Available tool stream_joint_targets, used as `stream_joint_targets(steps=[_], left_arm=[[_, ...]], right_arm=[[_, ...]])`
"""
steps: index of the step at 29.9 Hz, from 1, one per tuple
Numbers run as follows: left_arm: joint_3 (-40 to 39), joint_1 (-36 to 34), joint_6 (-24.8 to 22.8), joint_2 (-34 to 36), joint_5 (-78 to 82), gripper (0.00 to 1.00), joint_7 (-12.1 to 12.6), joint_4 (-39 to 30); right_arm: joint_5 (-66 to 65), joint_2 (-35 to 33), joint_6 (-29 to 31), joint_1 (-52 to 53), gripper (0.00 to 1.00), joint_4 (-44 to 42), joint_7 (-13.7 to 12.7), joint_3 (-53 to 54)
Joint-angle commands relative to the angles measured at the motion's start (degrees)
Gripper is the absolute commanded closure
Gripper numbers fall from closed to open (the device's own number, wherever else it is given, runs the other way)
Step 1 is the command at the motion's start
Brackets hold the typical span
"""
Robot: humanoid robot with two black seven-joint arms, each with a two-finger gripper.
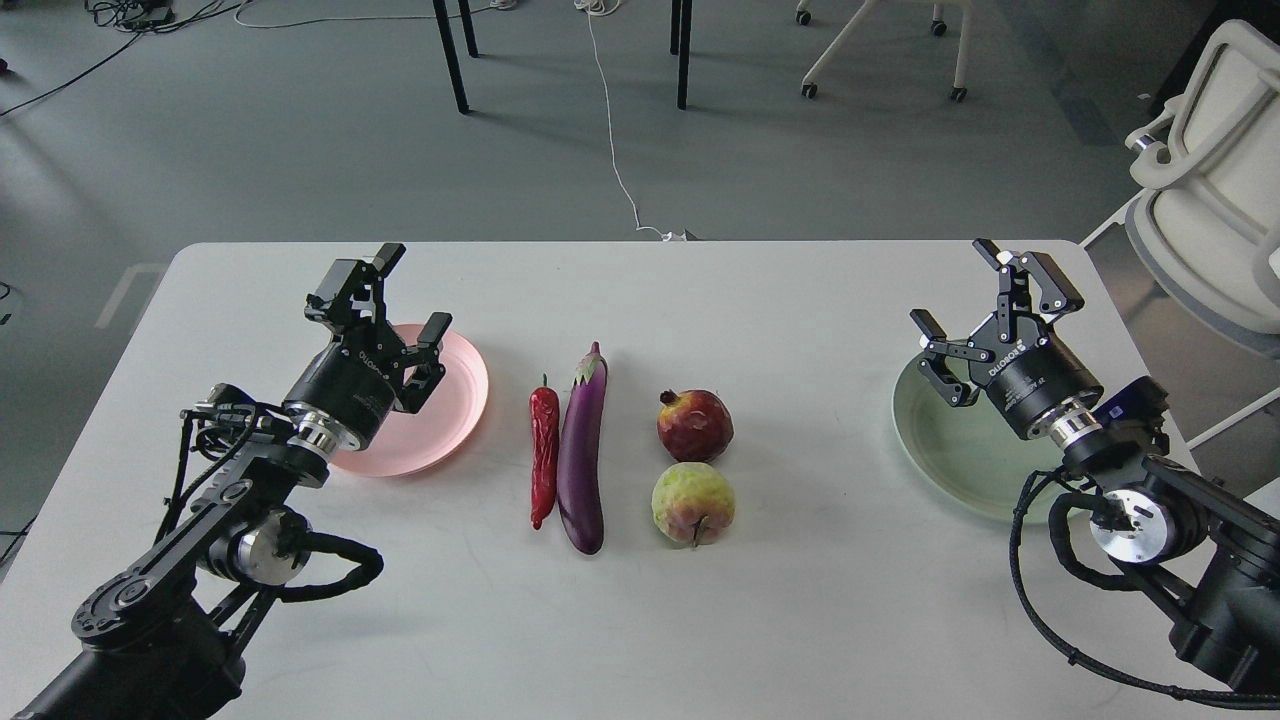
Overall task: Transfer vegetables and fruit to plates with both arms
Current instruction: 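Reach the right gripper toward the red pomegranate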
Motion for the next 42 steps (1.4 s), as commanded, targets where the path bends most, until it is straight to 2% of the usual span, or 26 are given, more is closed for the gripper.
stream_joint_targets(steps=[1,7,11,13,18,21,24,27,30,42], left_arm=[[-0.07,0.03,0.26,0.06,-0.01,0.02,-0.40,-0.13],[-0.33,0.03,1.32,0.59,-0.62,0.02,-1.80,-0.13],[-0.95,0.03,1.23,1.20,-0.63,0.02,-2.86,0.04],[-0.60,0.03,0.70,2.78,-0.63,0.02,-2.69,0.04],[-0.60,0.03,1.05,2.87,-0.71,0.02,-2.77,0.04],[-0.77,0.03,1.14,3.05,-0.71,0.02,-2.77,-0.04],[-0.86,0.03,1.23,3.22,-0.71,0.02,-2.77,-0.04],[-0.86,0.03,1.23,3.40,-0.71,0.02,-2.77,-0.13],[-0.95,0.03,0.97,3.40,-0.71,0.02,-2.77,-0.13],[-0.86,0.12,0.97,3.84,-0.71,0.02,-2.77,-0.31]], right_arm=[[0.00,0.00,0.06,-0.10,0.03,0.10,-0.01,-0.01],[-0.96,-0.87,0.58,1.56,0.02,0.80,-0.01,-1.06],[-5.71,-2.81,1.90,6.66,0.01,2.21,-0.01,-3.43],[-14.91,-7.10,4.88,16.47,0.01,2.65,-0.01,-11.84],[-25.73,-7.91,6.26,35.72,0.01,2.65,-0.01,-29.86],[-36.17,-6.59,6.26,46.27,0.01,2.74,-0.01,-40.58],[-51.19,-1.16,6.26,53.66,0.01,2.48,-0.01,-49.64],[-60.62,2.11,6.26,55.70,0.01,2.21,-0.01,-54.40],[-64.77,4.74,6.26,55.71,0.01,1.77,-0.01,-56.43],[-65.48,14.32,6.26,55.18,0.01,-3.67,-0.01,-62.49]])
